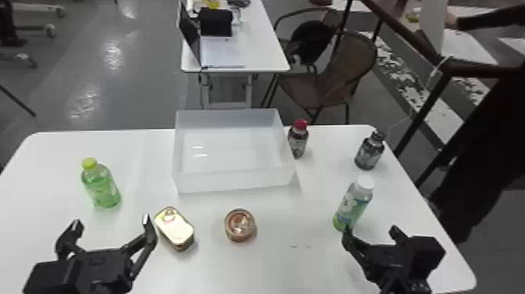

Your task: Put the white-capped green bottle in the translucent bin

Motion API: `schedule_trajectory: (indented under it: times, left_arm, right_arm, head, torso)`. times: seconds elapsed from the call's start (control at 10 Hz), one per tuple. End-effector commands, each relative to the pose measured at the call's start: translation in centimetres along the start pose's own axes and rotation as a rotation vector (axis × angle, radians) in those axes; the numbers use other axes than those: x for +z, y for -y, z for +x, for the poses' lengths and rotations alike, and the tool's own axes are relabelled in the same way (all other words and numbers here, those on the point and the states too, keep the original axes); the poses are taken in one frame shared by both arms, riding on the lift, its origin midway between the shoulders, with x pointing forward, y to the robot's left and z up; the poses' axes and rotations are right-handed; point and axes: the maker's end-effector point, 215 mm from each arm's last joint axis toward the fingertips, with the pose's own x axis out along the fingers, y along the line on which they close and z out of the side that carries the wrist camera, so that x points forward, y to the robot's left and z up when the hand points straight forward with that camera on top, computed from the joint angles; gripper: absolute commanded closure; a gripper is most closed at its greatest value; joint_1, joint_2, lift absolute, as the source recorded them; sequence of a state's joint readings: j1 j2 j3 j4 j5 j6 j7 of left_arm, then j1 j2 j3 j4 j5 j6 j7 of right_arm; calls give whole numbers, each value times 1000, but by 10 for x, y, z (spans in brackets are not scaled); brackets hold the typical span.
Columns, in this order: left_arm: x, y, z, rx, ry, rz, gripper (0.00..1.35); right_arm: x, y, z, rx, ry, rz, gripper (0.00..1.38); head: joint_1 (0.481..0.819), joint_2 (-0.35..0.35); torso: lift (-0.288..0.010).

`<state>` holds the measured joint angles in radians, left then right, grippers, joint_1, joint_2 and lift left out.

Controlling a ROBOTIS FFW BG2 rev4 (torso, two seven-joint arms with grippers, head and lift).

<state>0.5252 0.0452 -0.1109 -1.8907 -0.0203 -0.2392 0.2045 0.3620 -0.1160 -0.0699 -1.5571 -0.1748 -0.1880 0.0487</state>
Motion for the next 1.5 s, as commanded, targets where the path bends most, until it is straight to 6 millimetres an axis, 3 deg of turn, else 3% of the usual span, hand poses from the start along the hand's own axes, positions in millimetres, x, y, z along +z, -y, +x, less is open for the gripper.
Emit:
schedule_trajectory:
  times: [0.0, 0.7, 0.8, 0.9, 1.1, 1.4]
  left_arm:
    - [-1, 1, 1, 0, 0, -5, 117]
    - [-3, -6, -3, 7, 5, -39, 119]
    - [-2, -6, -2, -1, 14, -51, 117]
    - [-3, -5, -2, -1, 12, -56, 117]
    - [-3, -3, -1, -7, 14, -60, 119]
    - [-3, -1, 1, -16, 13, -60, 119]
  right_arm:
    - [-8, -10, 13, 17, -14, -10, 124]
    - [-1, -11, 81, 65, 1, -51, 134]
    - [-7, -11, 82, 81, 7, -20, 277]
    - [-12, -10, 78, 76, 1, 12, 713]
    - [-15, -12, 63, 60, -8, 32, 1096]
    - [8, -16, 53, 64, 40, 69, 1124]
  head:
    - [695, -116]
    - [695, -88]
    - [695, -84]
    - [695, -84]
    - [695, -89]
    - [695, -86]
  torso:
    - [-46]
    - [-46]
    - [-46]
    - [-46]
    - [-46]
    - [-46]
